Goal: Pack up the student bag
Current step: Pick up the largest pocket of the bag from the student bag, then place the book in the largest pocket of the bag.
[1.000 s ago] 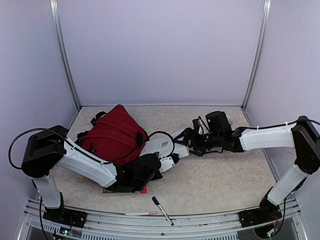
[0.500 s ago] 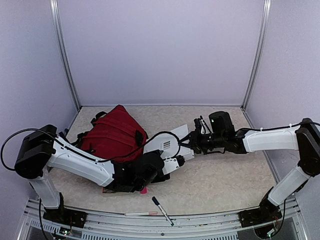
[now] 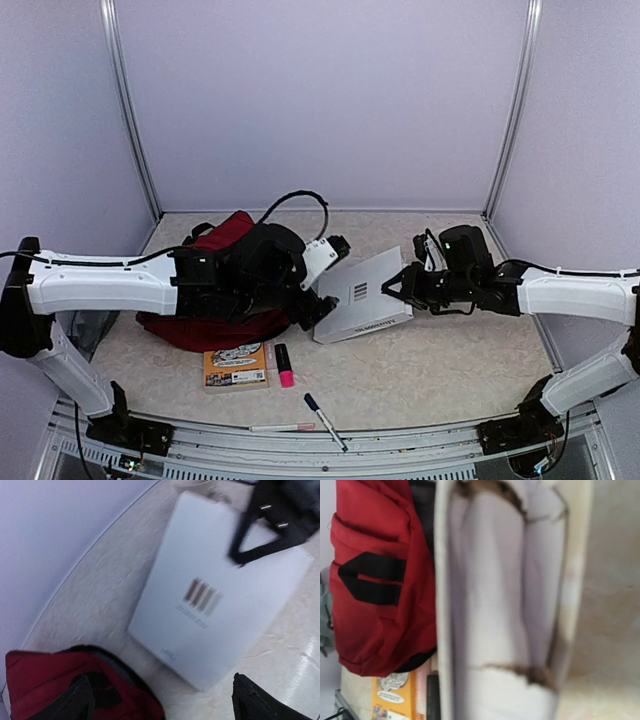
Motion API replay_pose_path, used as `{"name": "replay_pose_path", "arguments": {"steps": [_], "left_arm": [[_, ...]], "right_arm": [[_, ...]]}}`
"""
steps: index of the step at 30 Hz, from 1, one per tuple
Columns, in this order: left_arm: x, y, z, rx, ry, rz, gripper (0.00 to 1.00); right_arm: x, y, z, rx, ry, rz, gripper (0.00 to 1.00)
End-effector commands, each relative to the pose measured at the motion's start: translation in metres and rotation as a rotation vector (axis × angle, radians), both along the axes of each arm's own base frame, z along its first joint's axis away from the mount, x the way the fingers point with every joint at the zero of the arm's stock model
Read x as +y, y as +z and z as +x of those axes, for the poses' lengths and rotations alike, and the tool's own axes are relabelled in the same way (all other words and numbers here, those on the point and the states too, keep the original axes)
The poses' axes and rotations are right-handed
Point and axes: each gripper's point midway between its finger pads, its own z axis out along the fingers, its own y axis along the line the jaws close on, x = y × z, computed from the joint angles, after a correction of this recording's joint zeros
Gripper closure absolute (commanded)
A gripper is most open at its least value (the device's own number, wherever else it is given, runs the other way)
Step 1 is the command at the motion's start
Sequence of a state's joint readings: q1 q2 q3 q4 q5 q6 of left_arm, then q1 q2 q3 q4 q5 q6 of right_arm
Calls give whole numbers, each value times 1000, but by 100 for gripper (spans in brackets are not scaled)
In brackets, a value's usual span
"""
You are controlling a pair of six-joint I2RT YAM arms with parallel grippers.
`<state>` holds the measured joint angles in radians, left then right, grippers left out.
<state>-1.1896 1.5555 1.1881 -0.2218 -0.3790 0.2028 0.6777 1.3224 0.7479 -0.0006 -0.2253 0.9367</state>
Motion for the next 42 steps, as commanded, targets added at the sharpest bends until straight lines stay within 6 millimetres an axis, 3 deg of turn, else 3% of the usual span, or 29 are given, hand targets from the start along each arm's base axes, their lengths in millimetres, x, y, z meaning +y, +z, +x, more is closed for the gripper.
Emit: {"name": "replay_pose_path", "arguments": {"steps": [1, 4, 7, 10, 16, 18, 21, 25, 26, 27, 31, 35, 37, 42], "left_arm": [[79, -62, 63, 258, 391, 71, 8], [101, -93, 86, 290, 527, 133, 3], [112, -105, 99, 244, 635, 220, 1], [124, -112, 108, 165, 721, 307, 1], [139, -151, 110, 123, 752, 500, 4], [140, -158, 109, 110, 753, 527, 13], [140, -156, 109, 58, 760, 556, 36], [139, -148, 111, 31, 762, 551, 85], [136, -141, 111, 22, 760, 529, 97], [132, -130, 110, 14, 753, 495, 100], [107, -69, 104, 0, 697, 295, 100], [99, 31, 97, -54, 670, 47, 100], [101, 70, 92, -73, 647, -53, 100], [101, 132, 73, -73, 558, -225, 100]], "right_arm": [[-17, 30, 8, -112, -48, -57, 74], [-17, 41, 8, -140, -42, -50, 73], [-17, 38, 6, -136, -35, -51, 71], [-16, 33, 3, -125, -29, -42, 71], [-17, 29, -1, -122, -20, -37, 72], [-18, 31, -1, -127, -19, -38, 71], [-20, 34, -3, -133, -24, -34, 71], [-24, 41, -5, -149, -34, -31, 72], [-25, 43, -6, -152, -37, -31, 72], [-26, 45, -6, -156, -38, -30, 72], [-24, 64, -9, -203, -15, -2, 73], [-10, 92, -14, -265, 32, 73, 75], [3, 106, -17, -301, 66, 126, 75], [39, 127, -19, -337, 130, 237, 75]]}}
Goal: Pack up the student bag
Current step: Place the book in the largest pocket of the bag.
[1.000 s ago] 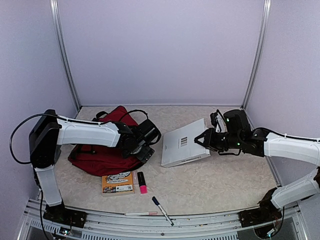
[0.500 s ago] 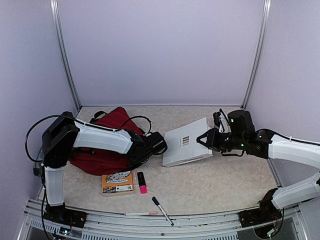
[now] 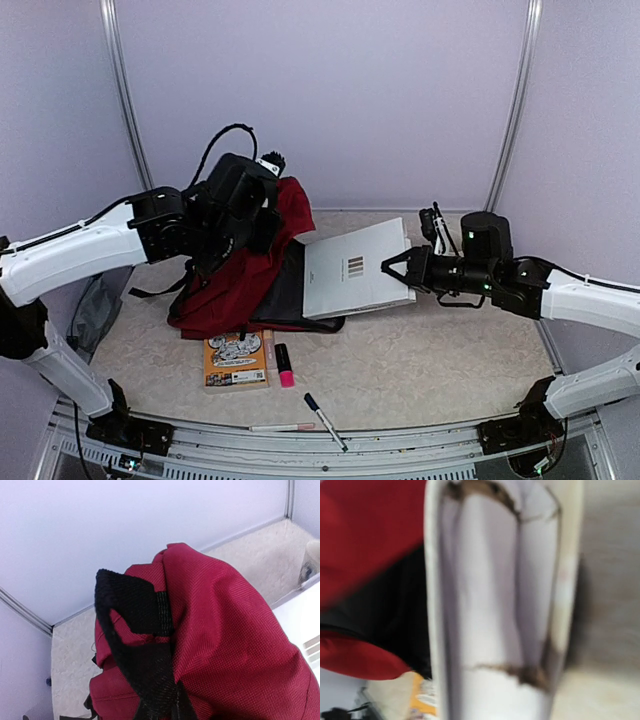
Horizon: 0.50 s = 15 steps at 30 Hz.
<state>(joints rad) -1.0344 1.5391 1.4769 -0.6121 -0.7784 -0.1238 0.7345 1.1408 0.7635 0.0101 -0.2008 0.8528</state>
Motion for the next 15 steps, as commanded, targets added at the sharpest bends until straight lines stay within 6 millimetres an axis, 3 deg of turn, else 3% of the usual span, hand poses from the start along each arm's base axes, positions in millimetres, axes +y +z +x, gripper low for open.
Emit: {"name": "replay_pose_path", "arguments": {"steps": [1, 6, 10, 15], "left_arm": [[-7, 60, -15, -81, -86, -151, 100], [-14, 87, -30, -117, -158, -227, 100], [-30, 103, -47, -131, -257, -304, 100], [-47, 114, -54, -154, -337, -376, 100]], "right_arm": [[40, 51, 4, -106, 77, 159, 75], [59, 36, 21, -40, 32, 161, 74], [63, 40, 34, -35, -23, 219, 75], [87, 50, 40, -33, -5, 296, 75]]}}
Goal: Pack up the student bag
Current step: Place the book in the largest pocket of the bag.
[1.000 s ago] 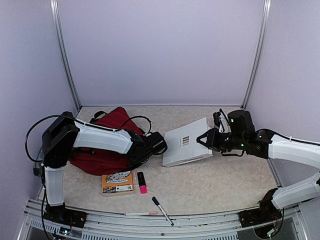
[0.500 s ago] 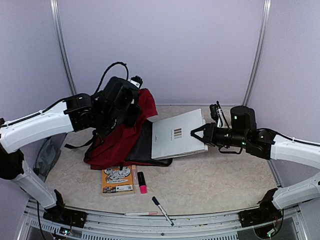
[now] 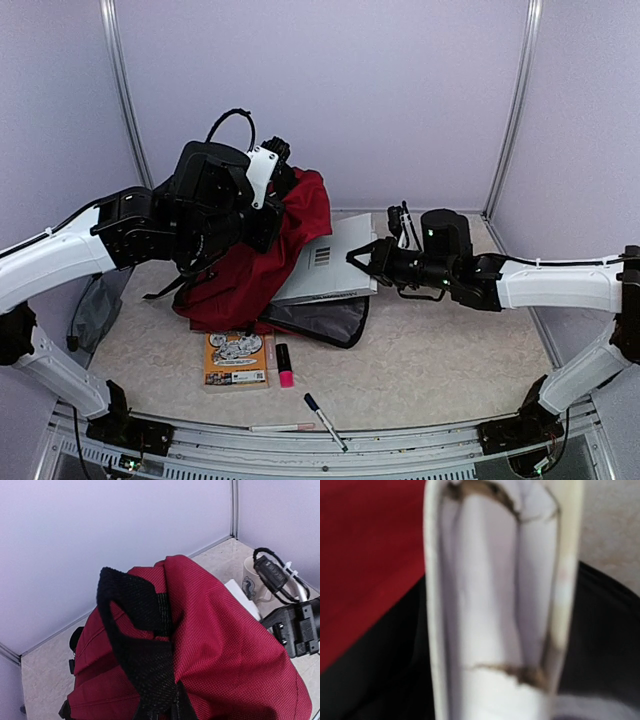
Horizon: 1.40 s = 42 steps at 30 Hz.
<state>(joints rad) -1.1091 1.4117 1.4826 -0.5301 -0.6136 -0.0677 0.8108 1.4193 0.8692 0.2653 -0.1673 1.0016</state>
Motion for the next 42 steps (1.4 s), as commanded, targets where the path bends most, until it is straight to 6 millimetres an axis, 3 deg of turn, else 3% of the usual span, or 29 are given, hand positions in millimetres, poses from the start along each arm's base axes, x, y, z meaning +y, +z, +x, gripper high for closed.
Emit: {"name": "replay_pose_path", "arguments": {"steps": [1, 8, 14, 18, 22, 27, 31, 34, 37, 42], "left_arm": [[-20, 58, -12, -103, -104, -211, 100], [-35, 80, -14, -144, -149, -261, 100], [-30, 105, -18, -192, -156, -339, 100], [-19, 115, -17, -229, -129, -350, 100], [-3, 120, -6, -246, -75, -358, 100], [-22, 127, -24, -230, -195, -443, 100], [-15, 141, -27, -237, -205, -493, 100], [10, 143, -13, -237, -126, -521, 100], [39, 132, 9, -220, -29, -537, 100], [62, 120, 20, -213, 33, -553, 100]], "right_arm": [[28, 55, 12, -83, -4, 175, 75], [55, 65, 17, -95, 10, 212, 74], [57, 30, 25, -43, -52, 149, 71], [67, 19, 16, -35, -20, 110, 70], [80, 28, 1, -64, 29, 101, 67], [79, 33, 13, -87, -44, 105, 63], [86, 27, 24, -107, -56, 40, 49], [90, 25, 22, -115, -18, -28, 21], [81, 35, 16, -166, 0, -86, 2], [61, 70, -5, -266, 61, -173, 0]]}}
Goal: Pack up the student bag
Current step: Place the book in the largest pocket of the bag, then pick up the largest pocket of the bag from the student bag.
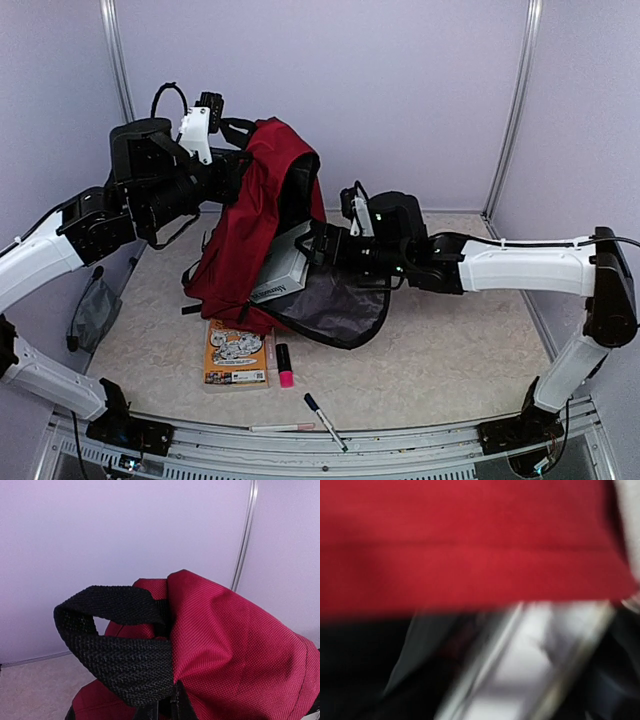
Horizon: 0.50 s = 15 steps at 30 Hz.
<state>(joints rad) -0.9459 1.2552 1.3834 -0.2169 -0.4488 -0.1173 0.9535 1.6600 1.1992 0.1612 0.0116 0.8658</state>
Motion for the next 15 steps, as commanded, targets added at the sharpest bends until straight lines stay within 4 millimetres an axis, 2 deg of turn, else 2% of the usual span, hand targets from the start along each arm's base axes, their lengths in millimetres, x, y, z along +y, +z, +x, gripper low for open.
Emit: {"name": "replay_pose_path", "arguments": {"steps": [1, 5, 7, 9, 11, 12, 15], "left_arm": [[23, 41, -3, -80, 33, -172, 100], [28, 42, -2, -84, 52, -165, 100], [30, 43, -2, -87, 56, -165, 100], [32, 45, -3, -91, 60, -167, 100], [33, 46, -4, -93, 58, -170, 100], [33, 46, -5, -94, 56, -170, 100], [35, 48, -6, -97, 54, -172, 100]], "right_arm": [[-21, 59, -23, -149, 73, -65, 0], [-40, 89, -48, -220, 142, -70, 0], [-57, 90, -53, -221, 118, -98, 0], [-81, 76, -43, -208, 12, -181, 0], [-102, 53, -33, -162, -68, -275, 0], [-108, 40, -29, -136, -68, -313, 0], [-107, 5, -24, -71, 30, -357, 0]]}}
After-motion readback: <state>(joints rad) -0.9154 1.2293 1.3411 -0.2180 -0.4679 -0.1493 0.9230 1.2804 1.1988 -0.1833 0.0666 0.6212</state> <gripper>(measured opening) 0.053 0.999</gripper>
